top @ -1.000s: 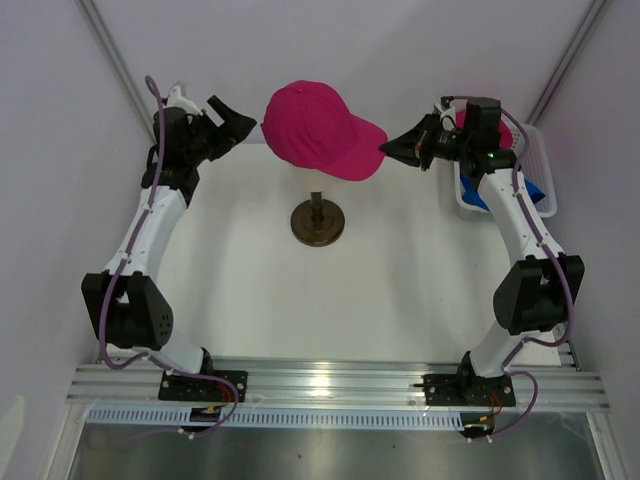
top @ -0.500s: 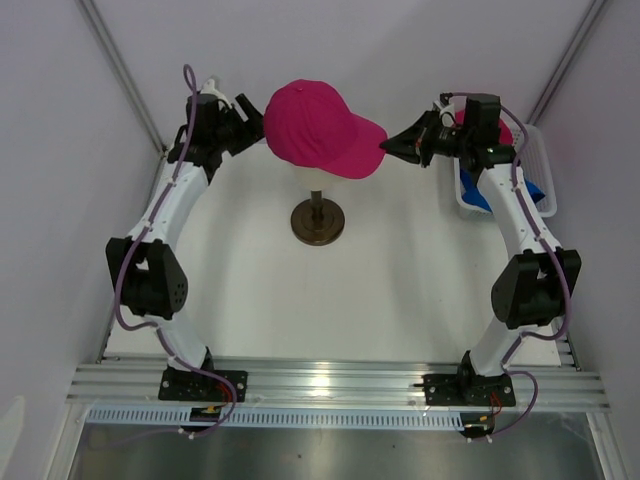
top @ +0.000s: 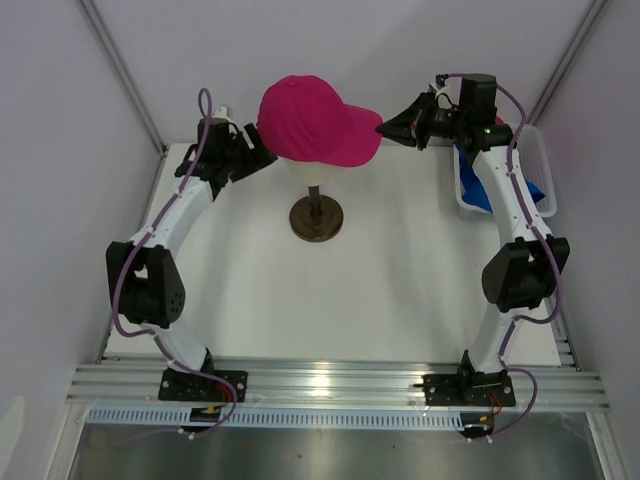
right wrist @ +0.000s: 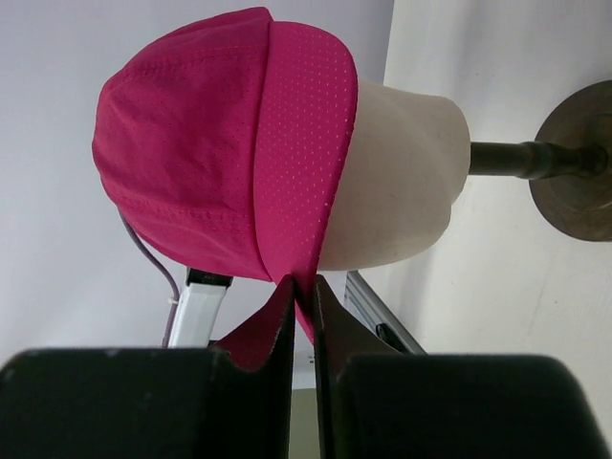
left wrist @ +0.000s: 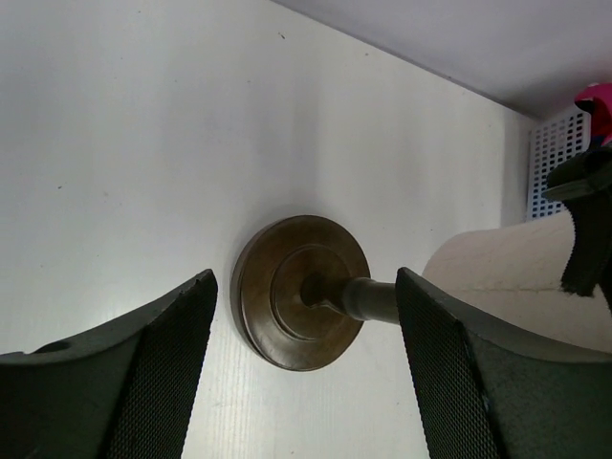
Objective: Stack the hats
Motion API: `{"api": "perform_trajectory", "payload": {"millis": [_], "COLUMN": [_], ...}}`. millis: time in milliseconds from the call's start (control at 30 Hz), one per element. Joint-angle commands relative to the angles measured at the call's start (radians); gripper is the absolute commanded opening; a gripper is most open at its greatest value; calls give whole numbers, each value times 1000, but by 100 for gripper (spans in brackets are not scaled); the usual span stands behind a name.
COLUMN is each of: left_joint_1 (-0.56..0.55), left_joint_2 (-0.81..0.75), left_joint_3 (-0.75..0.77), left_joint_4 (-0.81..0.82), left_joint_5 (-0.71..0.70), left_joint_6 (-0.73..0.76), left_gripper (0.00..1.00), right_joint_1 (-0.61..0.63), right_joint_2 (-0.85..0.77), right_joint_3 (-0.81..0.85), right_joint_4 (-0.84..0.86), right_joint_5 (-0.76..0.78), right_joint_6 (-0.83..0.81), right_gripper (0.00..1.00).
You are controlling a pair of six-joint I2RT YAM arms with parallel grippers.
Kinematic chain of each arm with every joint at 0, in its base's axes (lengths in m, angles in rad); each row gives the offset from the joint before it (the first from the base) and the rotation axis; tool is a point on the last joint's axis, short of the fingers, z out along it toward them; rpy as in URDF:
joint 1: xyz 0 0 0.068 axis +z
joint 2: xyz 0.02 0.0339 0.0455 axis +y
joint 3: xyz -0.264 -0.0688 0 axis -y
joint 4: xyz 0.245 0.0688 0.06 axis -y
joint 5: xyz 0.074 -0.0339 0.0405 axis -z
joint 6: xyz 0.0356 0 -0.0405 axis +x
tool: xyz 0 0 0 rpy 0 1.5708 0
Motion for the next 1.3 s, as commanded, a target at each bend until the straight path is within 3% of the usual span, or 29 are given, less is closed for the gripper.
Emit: {"api": "perform_trajectory", "payload": {"millis": [0,267,433,567,700,1067,1267], "left_joint_1": [15,191,208,176,115,104,80], "left_joint_2": [-68,-209,-208,-111,-41,48,68], "left_joint_3": [29,-23,-8,118,187,207,212], "left_joint_4": [-15,34,171,136,44,-88,-167], "left_joint_5": [-49,98,294,368,363,253,126], "left_joint_6": [27,-8,-77,-67,-10,32,75], "left_gripper": [79,80,81,80,80,77,72], "right_joint_1": [15,9,10,12,10,12,18], "right_joint_2": [35,66,76,75,75,79,101], "right_joint_3": [90,144,155,153,155,173,218], "right_joint_4": [-77,-76,-77,-77,-71,-41,-44], "right_joint_5": [15,-2,-10,-12,-5,-13,-2], "right_joint_6": [-39,-21,-19,-21,-19,11,16], "right_gripper": [11,11,11,11,11,11,16]}}
